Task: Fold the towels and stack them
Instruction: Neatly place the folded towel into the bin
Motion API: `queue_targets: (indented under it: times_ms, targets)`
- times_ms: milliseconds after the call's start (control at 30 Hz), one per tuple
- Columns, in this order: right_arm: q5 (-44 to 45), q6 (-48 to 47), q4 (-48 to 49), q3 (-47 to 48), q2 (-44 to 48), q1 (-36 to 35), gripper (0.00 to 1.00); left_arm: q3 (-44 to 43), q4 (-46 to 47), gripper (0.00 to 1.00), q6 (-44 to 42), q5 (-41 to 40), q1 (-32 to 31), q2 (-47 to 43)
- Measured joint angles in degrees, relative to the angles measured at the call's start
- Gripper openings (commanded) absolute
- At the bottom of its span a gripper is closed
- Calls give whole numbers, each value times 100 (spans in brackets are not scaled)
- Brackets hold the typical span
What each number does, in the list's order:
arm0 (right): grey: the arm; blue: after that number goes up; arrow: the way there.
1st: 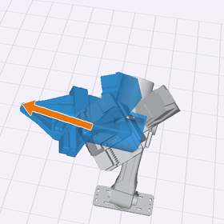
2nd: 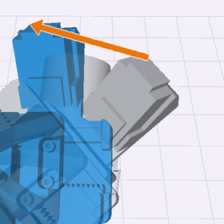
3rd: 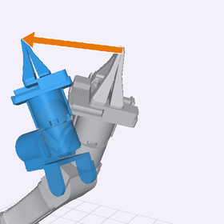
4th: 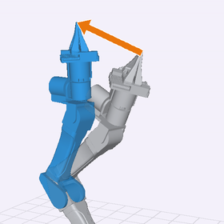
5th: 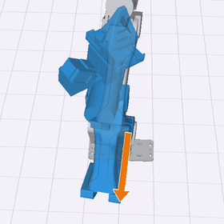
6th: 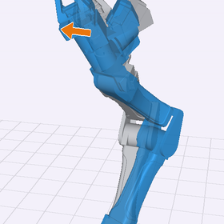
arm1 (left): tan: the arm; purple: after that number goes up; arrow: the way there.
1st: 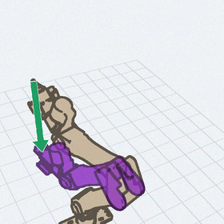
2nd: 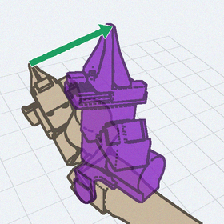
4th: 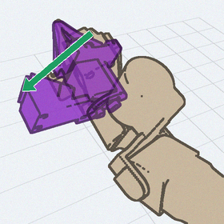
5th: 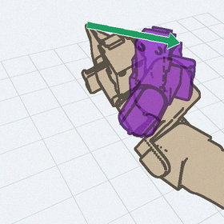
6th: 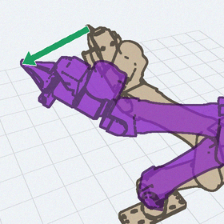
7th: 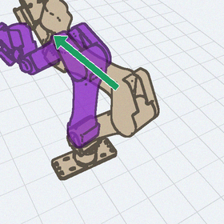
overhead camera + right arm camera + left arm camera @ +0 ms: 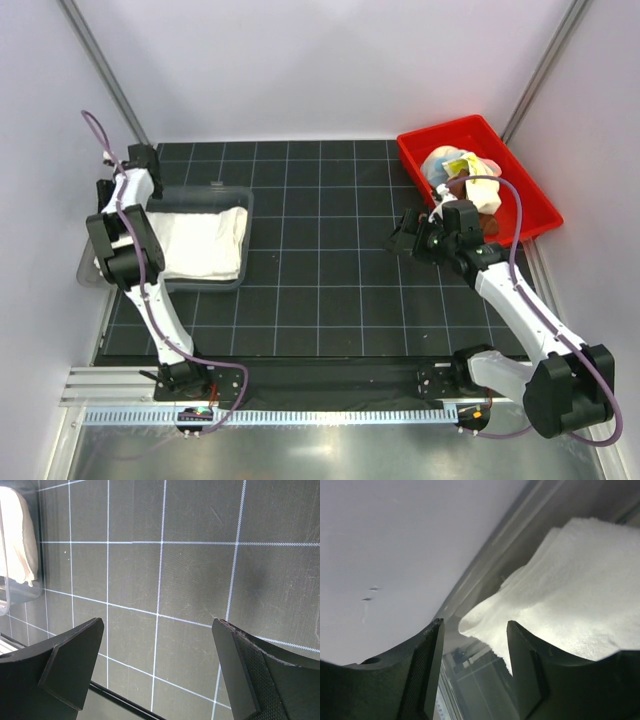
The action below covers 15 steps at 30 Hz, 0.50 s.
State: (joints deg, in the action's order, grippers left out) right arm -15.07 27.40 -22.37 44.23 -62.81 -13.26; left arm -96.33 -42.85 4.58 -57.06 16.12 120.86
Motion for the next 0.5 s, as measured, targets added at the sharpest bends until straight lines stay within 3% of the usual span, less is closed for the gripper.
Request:
queue_targets:
  times_ms: [167,267,467,500]
  targets:
    - [37,-11,-11,7,83,0,100,-234,-267,60,243,79,-55,-275]
    - [79,26,-83,72,79,0,100,-341,-597,60,455,560,-254,-621]
    - [485,151,-603,962,-144,0,100,-350,-988,62,1016,2208,-1563,-1735]
    - [741,146,-817,1331,-249,0,100,-313,-979,70,1086,2507,-1880,-1945]
